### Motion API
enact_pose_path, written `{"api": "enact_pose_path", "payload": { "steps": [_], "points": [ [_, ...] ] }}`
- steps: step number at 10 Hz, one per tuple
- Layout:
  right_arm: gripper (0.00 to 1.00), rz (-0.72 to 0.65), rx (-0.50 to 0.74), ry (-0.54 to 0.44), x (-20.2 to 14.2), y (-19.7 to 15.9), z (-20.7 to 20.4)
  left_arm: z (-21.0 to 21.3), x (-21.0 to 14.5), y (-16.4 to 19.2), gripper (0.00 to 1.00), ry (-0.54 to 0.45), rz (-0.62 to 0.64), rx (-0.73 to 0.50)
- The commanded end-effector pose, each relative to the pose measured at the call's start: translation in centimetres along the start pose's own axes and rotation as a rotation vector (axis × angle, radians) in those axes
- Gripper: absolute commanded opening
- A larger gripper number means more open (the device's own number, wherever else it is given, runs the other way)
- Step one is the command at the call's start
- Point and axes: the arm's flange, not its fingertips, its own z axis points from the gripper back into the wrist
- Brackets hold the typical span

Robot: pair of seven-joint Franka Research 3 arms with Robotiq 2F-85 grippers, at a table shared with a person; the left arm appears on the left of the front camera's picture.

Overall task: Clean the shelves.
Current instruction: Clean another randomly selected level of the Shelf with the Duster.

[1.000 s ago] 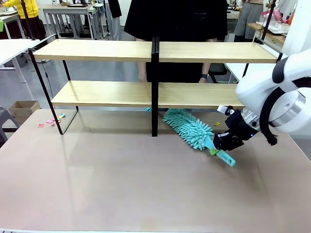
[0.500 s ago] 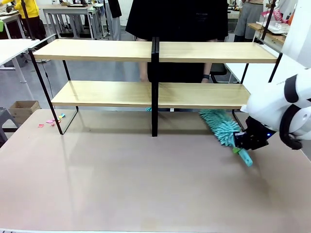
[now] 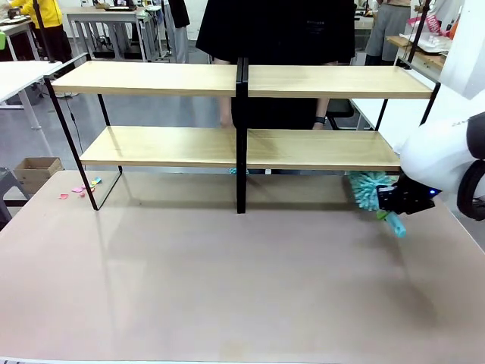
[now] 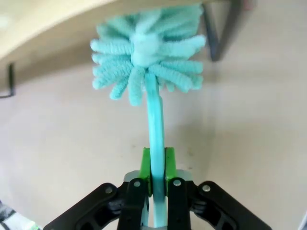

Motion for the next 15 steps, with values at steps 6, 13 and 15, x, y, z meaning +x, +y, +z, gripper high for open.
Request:
{"api": "enact_pose_path", "payload": {
  "steps": [6, 13, 15],
  "points": [
    [0.13, 0.221, 0.232, 0.086, -6.3, 1.9, -0.8, 0.0, 0.0, 0.0, 1.00, 0.004, -0.002, 0.006],
    [0.13, 0.629, 0.565, 0.598, -9.7, -9.2, 13.0, 0.0, 0.0, 0.0, 1.00, 0.004, -0.002, 0.006],
    [0.13, 0.709, 0.587, 0.553, -10.7, -12.3, 16.7, 0.0, 0.0, 0.0, 1.00, 0.004, -0.002, 0.006]
  ]
}}
